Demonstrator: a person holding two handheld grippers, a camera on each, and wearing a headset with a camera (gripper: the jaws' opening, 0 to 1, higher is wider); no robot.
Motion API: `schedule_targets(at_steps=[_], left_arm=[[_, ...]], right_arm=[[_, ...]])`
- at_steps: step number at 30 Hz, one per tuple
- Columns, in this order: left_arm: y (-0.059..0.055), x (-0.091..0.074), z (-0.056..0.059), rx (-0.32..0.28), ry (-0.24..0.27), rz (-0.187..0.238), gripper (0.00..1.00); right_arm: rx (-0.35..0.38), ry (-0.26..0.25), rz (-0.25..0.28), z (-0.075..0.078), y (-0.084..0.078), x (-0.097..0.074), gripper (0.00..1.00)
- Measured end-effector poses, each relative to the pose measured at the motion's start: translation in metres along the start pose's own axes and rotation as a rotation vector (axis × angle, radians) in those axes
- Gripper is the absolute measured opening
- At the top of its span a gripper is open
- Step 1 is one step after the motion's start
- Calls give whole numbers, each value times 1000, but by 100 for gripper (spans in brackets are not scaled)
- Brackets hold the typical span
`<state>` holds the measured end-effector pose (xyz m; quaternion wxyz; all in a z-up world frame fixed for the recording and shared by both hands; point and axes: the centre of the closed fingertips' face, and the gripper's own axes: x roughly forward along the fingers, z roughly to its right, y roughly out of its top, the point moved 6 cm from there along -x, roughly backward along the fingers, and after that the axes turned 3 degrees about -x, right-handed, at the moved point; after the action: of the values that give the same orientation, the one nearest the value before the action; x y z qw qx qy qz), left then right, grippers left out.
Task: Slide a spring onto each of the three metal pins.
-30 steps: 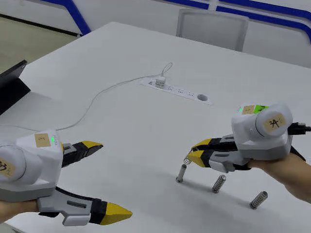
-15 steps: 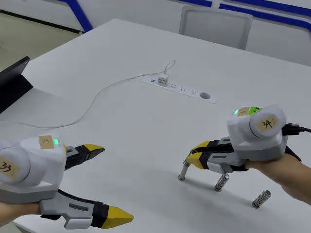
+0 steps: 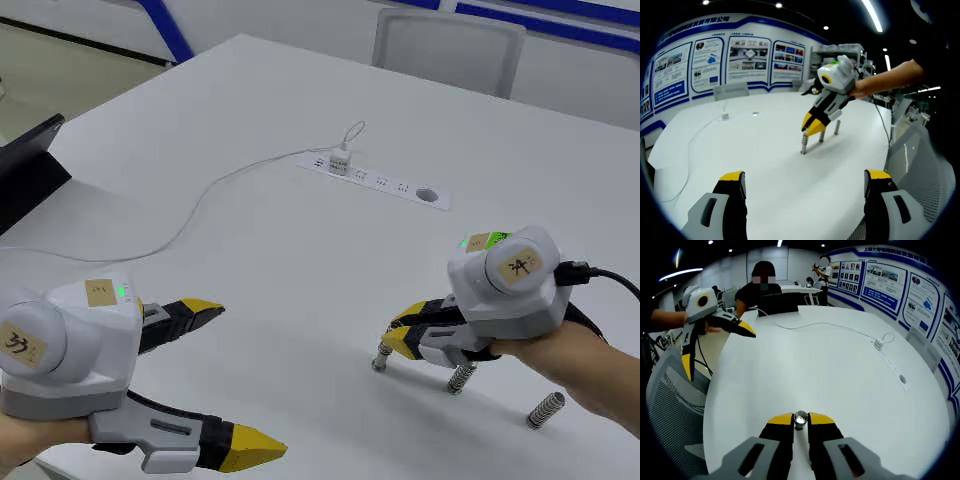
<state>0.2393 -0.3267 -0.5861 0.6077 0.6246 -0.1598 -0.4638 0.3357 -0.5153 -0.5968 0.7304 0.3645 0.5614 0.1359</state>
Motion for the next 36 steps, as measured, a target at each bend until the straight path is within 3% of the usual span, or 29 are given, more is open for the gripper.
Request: schedule_targets(at_steps=[24, 36], left_arm=[[-4, 0, 1, -18, 1, -19, 100], [-6, 0, 2, -13, -9, -34, 100]], right_arm=[[11, 4, -44, -4, -16, 17, 11], [22, 7, -15, -7, -19, 15, 16]])
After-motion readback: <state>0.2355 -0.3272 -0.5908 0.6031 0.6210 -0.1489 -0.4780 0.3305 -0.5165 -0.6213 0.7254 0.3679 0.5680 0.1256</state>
